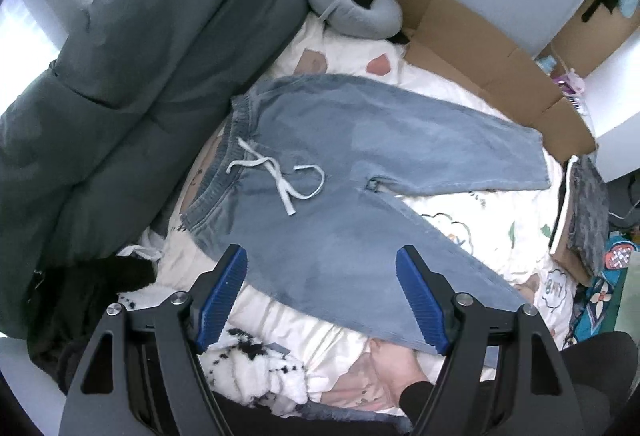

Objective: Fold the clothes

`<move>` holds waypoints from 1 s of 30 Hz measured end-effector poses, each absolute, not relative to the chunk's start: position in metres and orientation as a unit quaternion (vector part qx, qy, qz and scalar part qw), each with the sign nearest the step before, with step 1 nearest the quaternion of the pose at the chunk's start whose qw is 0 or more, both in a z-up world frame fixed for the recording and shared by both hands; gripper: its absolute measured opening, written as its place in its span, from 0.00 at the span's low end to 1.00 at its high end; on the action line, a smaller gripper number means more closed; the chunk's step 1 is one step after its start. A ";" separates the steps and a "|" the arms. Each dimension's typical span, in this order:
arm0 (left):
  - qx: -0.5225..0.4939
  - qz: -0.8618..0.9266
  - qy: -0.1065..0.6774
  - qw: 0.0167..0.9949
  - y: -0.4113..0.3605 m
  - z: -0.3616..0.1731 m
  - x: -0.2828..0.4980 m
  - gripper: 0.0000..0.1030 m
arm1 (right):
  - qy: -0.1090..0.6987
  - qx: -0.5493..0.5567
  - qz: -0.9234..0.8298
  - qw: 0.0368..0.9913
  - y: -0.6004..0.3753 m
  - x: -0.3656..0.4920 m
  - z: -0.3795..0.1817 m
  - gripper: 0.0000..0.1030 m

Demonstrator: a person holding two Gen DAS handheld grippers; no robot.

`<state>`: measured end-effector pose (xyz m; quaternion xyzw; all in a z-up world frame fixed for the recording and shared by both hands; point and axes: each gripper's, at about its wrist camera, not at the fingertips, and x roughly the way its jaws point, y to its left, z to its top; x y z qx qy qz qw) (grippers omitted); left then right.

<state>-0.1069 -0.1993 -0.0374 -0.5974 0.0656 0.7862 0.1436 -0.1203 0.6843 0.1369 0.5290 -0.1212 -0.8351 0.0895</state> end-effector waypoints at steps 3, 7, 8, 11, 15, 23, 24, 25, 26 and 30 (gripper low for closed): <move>-0.589 0.789 0.059 0.161 -0.191 -0.030 -0.096 0.84 | -0.119 0.532 -0.834 0.082 0.691 -0.104 0.131 0.58; -0.580 0.790 0.068 0.186 -0.179 -0.023 -0.077 0.92 | -0.112 0.534 -0.834 0.076 0.699 -0.089 0.121 0.59; -0.578 0.791 0.066 0.189 -0.178 -0.022 -0.073 0.92 | -0.113 0.535 -0.834 0.074 0.702 -0.085 0.118 0.63; -0.570 0.796 0.056 0.196 -0.180 -0.020 -0.061 0.92 | -0.123 0.527 -0.838 0.071 0.711 -0.072 0.114 0.77; -0.560 0.802 0.053 0.201 -0.183 -0.022 -0.051 0.93 | -0.130 0.520 -0.841 0.070 0.719 -0.057 0.111 0.88; -0.549 0.808 0.013 0.212 -0.194 -0.024 -0.036 0.99 | -0.153 0.499 -0.849 0.088 0.727 -0.029 0.109 0.99; -0.551 0.807 0.012 0.211 -0.194 -0.025 -0.034 0.99 | -0.161 0.497 -0.847 0.093 0.728 -0.025 0.107 0.99; -0.551 0.808 0.014 0.211 -0.195 -0.026 -0.032 0.99 | -0.169 0.496 -0.846 0.098 0.729 -0.021 0.104 0.99; -0.550 0.808 0.016 0.211 -0.194 -0.028 -0.029 0.99 | -0.177 0.495 -0.844 0.103 0.730 -0.017 0.102 0.99; -0.553 0.807 0.011 0.208 -0.199 -0.036 -0.021 0.99 | -0.177 0.498 -0.841 0.118 0.729 0.000 0.086 0.99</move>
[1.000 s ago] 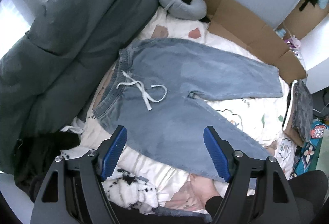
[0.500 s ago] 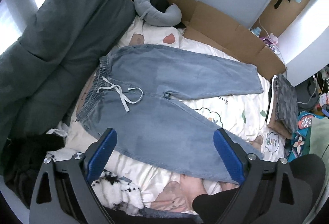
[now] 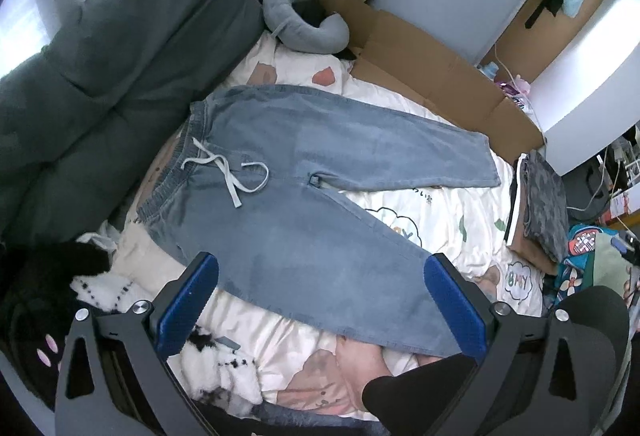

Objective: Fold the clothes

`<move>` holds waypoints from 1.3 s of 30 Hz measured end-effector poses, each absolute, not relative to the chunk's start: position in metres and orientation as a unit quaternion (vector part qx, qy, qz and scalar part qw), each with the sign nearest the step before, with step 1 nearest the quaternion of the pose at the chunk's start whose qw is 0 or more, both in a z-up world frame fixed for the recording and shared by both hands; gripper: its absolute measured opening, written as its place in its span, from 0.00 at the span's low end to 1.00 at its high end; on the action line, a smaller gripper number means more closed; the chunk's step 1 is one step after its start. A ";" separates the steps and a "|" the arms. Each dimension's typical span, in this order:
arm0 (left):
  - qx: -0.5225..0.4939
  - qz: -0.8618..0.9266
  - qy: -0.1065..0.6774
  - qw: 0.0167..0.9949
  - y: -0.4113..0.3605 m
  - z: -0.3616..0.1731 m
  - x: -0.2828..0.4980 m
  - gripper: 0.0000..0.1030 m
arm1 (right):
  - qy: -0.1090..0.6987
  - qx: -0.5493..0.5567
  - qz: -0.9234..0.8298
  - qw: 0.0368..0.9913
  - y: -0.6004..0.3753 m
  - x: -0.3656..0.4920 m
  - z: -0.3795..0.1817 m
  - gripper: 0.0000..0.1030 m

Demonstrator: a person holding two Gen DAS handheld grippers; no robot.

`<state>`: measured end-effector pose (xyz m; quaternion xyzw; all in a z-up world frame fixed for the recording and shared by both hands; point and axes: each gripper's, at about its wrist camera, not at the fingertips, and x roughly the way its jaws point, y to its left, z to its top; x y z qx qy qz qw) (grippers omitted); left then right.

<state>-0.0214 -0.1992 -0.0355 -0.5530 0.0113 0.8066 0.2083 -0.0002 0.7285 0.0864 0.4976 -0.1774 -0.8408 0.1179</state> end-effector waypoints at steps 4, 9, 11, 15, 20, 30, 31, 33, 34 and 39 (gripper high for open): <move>-0.572 0.793 -0.021 0.209 -0.209 -0.051 -0.016 0.99 | -0.173 0.501 -0.839 0.124 0.729 0.019 0.069 0.99; -0.585 0.783 -0.038 0.207 -0.216 -0.069 -0.010 0.99 | -0.161 0.505 -0.838 0.127 0.735 0.041 0.051 0.99; -0.587 0.781 -0.046 0.205 -0.219 -0.075 -0.008 0.99 | -0.159 0.510 -0.835 0.129 0.740 0.051 0.046 0.99; -0.596 0.778 -0.052 0.193 -0.222 -0.090 -0.007 0.99 | -0.149 0.523 -0.827 0.138 0.748 0.067 0.038 0.99; -0.607 0.774 -0.043 0.174 -0.225 -0.109 -0.004 0.99 | -0.144 0.536 -0.820 0.135 0.760 0.087 0.029 0.99; -0.642 0.748 -0.057 0.158 -0.225 -0.149 0.001 0.99 | -0.153 0.570 -0.799 0.116 0.784 0.116 0.000 0.99; -0.644 0.747 -0.055 0.157 -0.225 -0.153 0.002 0.99 | -0.154 0.572 -0.798 0.114 0.784 0.118 -0.004 0.99; -0.649 0.743 -0.055 0.153 -0.227 -0.161 0.003 0.99 | -0.157 0.580 -0.792 0.113 0.783 0.123 -0.015 0.99; -0.652 0.741 -0.057 0.150 -0.228 -0.165 0.003 0.99 | -0.155 0.585 -0.788 0.111 0.782 0.126 -0.021 0.99; -0.666 0.730 -0.068 0.134 -0.237 -0.186 0.006 0.99 | -0.152 0.610 -0.770 0.104 0.776 0.135 -0.053 0.99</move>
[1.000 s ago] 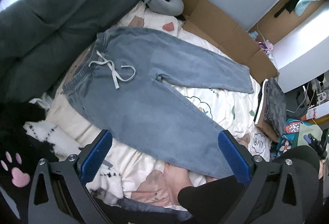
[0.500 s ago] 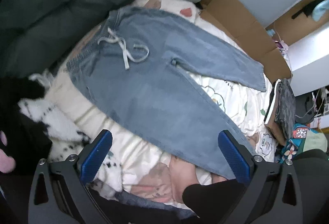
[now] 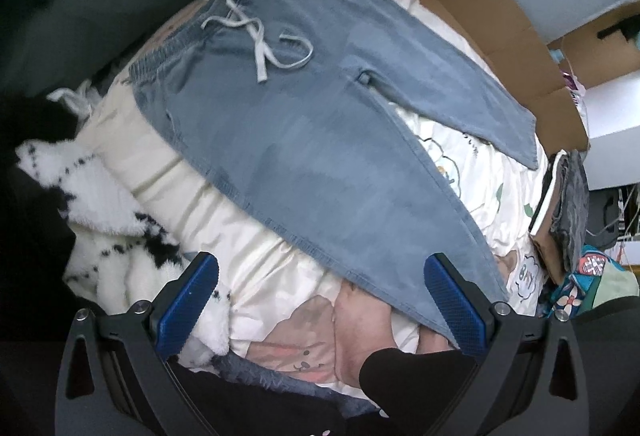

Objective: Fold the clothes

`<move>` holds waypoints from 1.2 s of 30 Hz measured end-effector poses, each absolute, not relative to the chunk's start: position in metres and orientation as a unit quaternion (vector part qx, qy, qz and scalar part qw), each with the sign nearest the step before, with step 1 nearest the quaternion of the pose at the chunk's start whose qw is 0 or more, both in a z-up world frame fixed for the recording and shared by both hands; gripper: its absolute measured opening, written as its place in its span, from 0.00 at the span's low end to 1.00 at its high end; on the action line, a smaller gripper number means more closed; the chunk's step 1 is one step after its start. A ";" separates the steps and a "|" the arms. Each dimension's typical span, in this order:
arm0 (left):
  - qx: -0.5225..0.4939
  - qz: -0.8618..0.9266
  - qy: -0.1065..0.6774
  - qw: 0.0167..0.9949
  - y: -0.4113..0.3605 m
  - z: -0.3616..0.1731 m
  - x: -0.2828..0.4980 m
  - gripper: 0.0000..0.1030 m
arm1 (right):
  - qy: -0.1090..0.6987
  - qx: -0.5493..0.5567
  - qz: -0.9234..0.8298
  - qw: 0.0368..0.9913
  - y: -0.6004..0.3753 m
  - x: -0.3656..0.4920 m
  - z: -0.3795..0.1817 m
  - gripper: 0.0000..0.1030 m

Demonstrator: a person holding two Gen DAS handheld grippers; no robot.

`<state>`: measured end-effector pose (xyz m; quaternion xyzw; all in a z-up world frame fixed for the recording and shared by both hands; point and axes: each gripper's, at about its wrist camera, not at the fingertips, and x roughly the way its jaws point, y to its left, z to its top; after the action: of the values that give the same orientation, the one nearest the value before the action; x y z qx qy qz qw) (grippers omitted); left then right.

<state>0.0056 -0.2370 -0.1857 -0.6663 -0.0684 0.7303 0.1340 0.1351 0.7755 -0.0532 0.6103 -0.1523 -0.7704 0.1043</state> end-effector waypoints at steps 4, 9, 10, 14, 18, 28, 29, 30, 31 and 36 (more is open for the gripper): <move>-0.676 0.723 -0.068 0.126 -0.242 -0.202 0.010 0.99 | -0.156 0.638 -0.747 0.102 0.766 0.144 -0.085 0.99; -0.686 0.715 -0.078 0.113 -0.250 -0.223 0.015 0.99 | -0.160 0.667 -0.719 0.112 0.752 0.157 -0.118 0.99; -0.688 0.712 -0.083 0.112 -0.253 -0.227 0.014 0.99 | -0.160 0.673 -0.714 0.112 0.750 0.159 -0.126 0.99; -0.694 0.707 -0.087 0.107 -0.259 -0.242 0.014 0.99 | -0.165 0.694 -0.692 0.111 0.742 0.167 -0.154 0.99; -0.696 0.707 -0.083 0.095 -0.262 -0.255 0.013 0.99 | -0.186 0.711 -0.671 0.100 0.740 0.171 -0.183 0.99; -0.719 0.687 -0.060 0.087 -0.257 -0.294 0.014 0.99 | -0.260 0.734 -0.615 0.124 0.724 0.181 -0.254 0.71; -0.720 0.686 -0.060 0.085 -0.257 -0.296 0.014 0.99 | -0.265 0.736 -0.610 0.126 0.722 0.182 -0.260 0.66; -0.722 0.683 -0.062 0.085 -0.258 -0.299 0.015 0.99 | -0.271 0.738 -0.605 0.127 0.720 0.183 -0.266 0.62; -0.723 0.682 -0.063 0.084 -0.258 -0.300 0.016 0.99 | -0.278 0.740 -0.599 0.128 0.718 0.184 -0.272 0.60; -0.721 0.687 -0.059 0.071 -0.262 -0.303 0.014 0.99 | -0.302 0.742 -0.585 0.129 0.711 0.186 -0.294 0.54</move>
<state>0.0140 -0.2621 -0.3028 -0.7211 -0.0588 0.6866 0.0713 0.1859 0.7113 -0.2945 0.7419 -0.3021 -0.5846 0.1289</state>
